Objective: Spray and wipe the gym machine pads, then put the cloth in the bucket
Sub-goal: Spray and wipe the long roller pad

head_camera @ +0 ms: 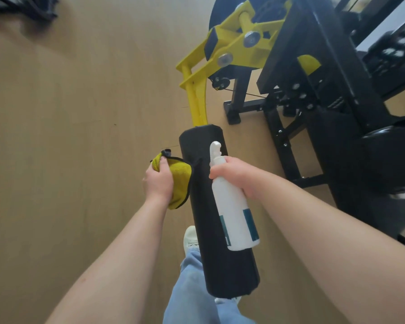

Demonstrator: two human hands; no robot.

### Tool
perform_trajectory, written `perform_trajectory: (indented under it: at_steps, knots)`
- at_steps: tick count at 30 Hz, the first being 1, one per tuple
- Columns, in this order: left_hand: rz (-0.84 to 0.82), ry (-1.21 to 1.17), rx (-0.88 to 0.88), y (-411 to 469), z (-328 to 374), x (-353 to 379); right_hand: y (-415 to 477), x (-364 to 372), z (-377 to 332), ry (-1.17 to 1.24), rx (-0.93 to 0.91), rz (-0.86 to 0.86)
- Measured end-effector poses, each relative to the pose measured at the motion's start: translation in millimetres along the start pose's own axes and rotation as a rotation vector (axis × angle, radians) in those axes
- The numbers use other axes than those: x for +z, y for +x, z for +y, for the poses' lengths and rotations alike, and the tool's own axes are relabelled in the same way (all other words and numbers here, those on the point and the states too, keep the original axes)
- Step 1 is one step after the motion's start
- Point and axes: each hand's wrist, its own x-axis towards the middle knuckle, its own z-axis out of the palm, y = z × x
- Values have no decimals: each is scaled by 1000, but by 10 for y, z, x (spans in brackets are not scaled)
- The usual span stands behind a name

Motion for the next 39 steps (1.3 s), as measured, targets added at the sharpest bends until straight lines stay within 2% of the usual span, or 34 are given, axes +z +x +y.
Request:
perform_trajectory:
  at_steps: [4, 17, 22, 26, 28, 34, 36, 37, 39]
  knots:
    - [-6, -37, -21, -226, -114, -25, -224, 80, 303, -131, 14, 22]
    - [-21, -90, -102, -1208, -568, -104, -905, 185, 1215, -279, 60, -94]
    - [-23, -96, -118, -1548, -781, -78, -1145, 254, 1524, -398, 58, -49]
    - [-23, -92, -110, -1786, -913, -49, -1311, 261, 1710, -441, 50, -203]
    - [-22, -91, -87, -1894, -1017, -22, -1374, 260, 1815, -463, 70, -210]
    - [-79, -155, 189, -2389, -1406, 236, -1376, 215, 2073, -428, 14, -84]
    - [-28, 22, 268, -2531, -1526, 391, -1349, 184, 2119, -417, 7, -74]
    - [4, 227, 272, -2575, -1576, 479, -1333, 167, 2140, -408, 3, -59]
    - [2, 549, 155, -2606, -1654, 628, -1286, 143, 2180, -398, -12, -6]
